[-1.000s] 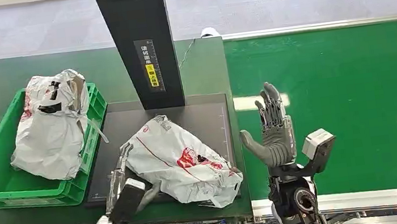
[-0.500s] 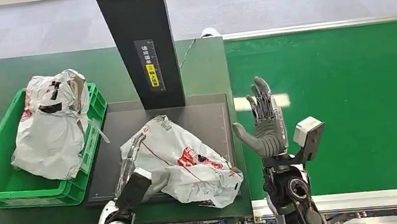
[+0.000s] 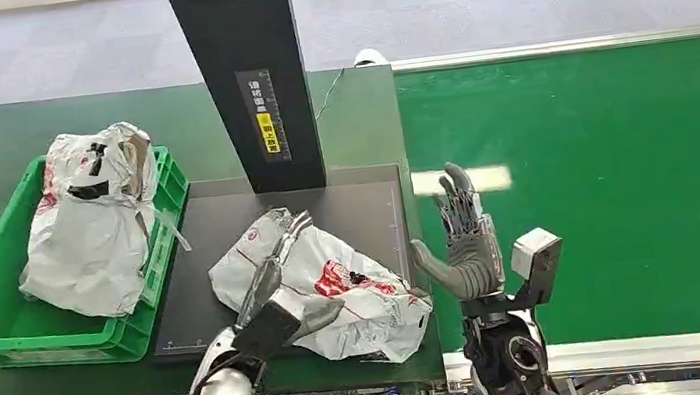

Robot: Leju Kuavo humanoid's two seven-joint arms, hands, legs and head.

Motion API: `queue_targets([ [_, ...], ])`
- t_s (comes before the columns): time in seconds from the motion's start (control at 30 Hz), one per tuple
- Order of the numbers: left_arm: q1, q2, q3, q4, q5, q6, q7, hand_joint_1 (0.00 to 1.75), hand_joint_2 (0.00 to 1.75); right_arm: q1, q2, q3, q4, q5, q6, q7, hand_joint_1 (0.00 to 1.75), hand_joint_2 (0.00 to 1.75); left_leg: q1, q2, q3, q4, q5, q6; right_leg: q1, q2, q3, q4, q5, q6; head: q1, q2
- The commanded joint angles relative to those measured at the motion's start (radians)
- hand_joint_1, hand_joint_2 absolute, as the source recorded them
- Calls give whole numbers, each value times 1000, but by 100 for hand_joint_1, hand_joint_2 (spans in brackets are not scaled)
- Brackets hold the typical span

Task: Moved the parcel from conveyor to table for the left to box.

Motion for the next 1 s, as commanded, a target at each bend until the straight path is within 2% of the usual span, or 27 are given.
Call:
queue_targets([
  [0.03, -90, 35, -242, 57, 40, -117, 2, 0, 175, 14, 0, -41, -14, 8, -8, 9, 0, 175, 0, -2, 0, -1, 0, 0, 0, -2, 1, -1, 0, 0, 0, 0],
  [0.2, -143, 7, -330, 176, 39, -119, 31, 0, 175, 29, 4, -55, -47, 16, -9, 19, 0, 175, 0, -5, 0, -1, 1, 0, 0, -5, 2, -2, 0, 0, 0, 0],
  [0.53, -209, -25, -415, 452, -11, -89, 53, 0, 175, 53, 5, -68, -86, 25, -13, 34, 0, 175, 0, -1, 1, -2, 0, 0, 0, -2, 2, -2, 0, 0, 0, 0],
  [0.97, -309, -15, -373, 679, -76, 32, 65, 0, 175, -4, -10, -47, -60, 18, -8, 42, 0, 175, 0, 2, 3, -1, 0, 0, 0, 2, 3, -1, 1, 0, 0, 0],
  [1.0, -307, -16, -379, 683, -88, 32, 63, 5, 175, -9, -13, -43, -53, 15, -6, 42, 0, 175, 0, 3, 3, -2, 1, 0, 0, 3, 3, -2, 2, 0, 0, 0],
])
